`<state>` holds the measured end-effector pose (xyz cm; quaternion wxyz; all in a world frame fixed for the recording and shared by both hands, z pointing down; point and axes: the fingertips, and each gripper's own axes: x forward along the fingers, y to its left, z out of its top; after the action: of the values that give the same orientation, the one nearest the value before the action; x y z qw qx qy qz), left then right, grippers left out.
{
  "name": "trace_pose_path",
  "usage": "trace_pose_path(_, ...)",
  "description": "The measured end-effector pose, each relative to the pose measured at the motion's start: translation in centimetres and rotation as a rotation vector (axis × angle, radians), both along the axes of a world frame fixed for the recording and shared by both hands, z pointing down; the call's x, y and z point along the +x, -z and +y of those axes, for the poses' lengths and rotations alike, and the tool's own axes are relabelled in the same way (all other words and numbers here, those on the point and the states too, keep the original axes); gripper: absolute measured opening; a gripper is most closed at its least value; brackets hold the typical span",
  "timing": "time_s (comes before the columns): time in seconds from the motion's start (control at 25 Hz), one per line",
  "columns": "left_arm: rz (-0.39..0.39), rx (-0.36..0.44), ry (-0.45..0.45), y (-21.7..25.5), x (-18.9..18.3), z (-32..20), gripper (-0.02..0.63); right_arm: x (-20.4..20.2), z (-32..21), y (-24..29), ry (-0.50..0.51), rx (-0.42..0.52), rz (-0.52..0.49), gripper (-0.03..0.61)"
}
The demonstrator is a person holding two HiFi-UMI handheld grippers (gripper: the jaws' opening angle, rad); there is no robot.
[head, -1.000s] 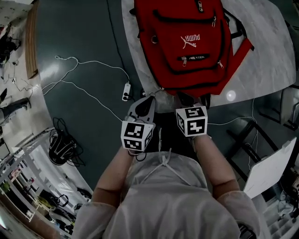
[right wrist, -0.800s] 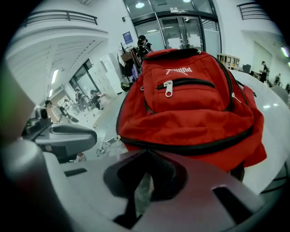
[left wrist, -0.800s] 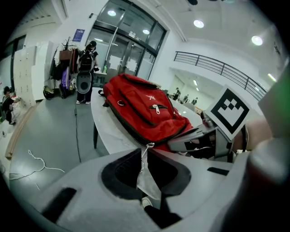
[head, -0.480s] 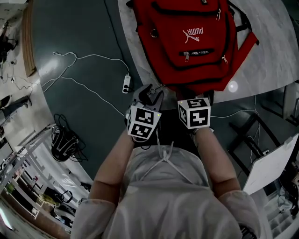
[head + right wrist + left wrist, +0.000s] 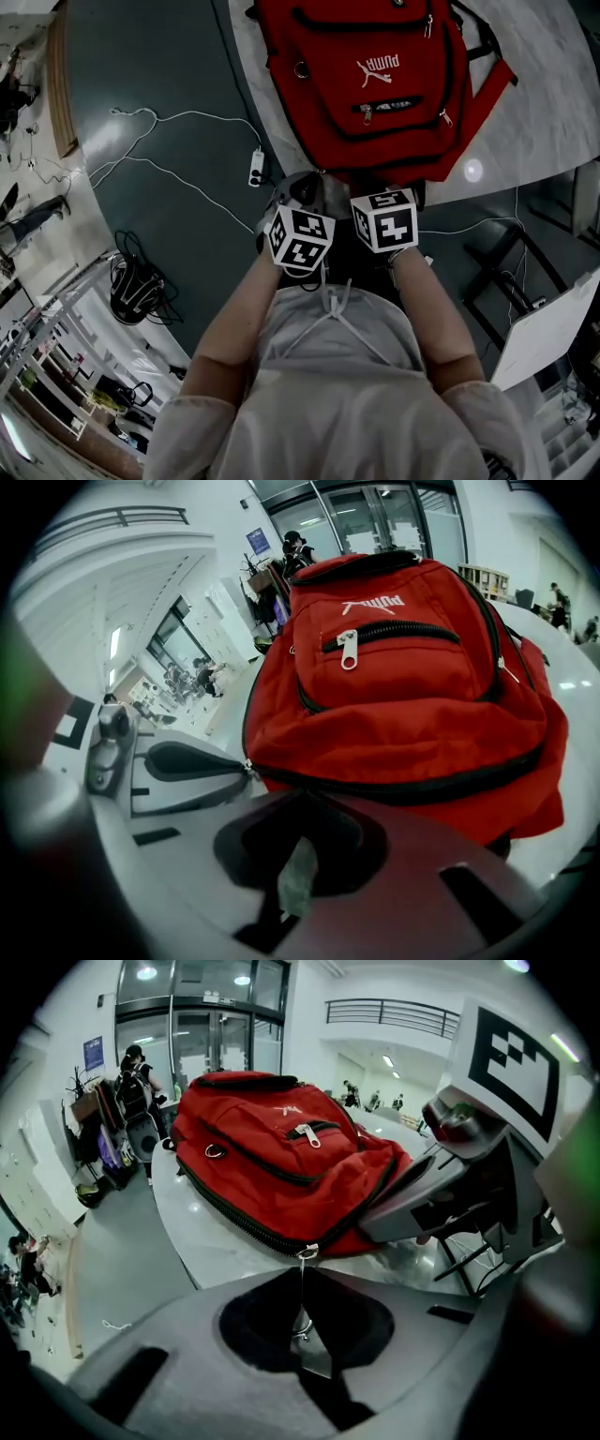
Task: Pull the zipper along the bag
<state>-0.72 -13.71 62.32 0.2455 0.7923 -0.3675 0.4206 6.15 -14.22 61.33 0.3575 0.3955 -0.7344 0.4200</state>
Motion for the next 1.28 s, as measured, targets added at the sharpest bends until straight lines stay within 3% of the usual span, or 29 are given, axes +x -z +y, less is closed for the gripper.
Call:
trace_pose_path(0.2, 0.024, -0.046, 0.002, -0.2, 0.0, 0.2, 0.023, -0.1, 0.1, -0.1, 0.033, 0.001, 0.014, 0.028)
trace_pose_path(0.36, 0.081, -0.08, 0.063, -0.1, -0.2, -0.1, 0.023, -0.2, 0.1, -0.1, 0.061, -0.009, 0.017, 0.028)
trace_pose_path(0.72, 0.071, -0.048, 0.149, -0.1, -2.1, -1.5, 0.023, 0.0, 0.3, -0.3, 0.087, -0.063, 0.016, 0.026)
trace_pose_path(1.28, 0.083, -0.039, 0.147, 0.3, -5.1, -6.5, 0.025, -0.3, 0.4, -0.4, 0.166, -0.125, 0.04, 0.026)
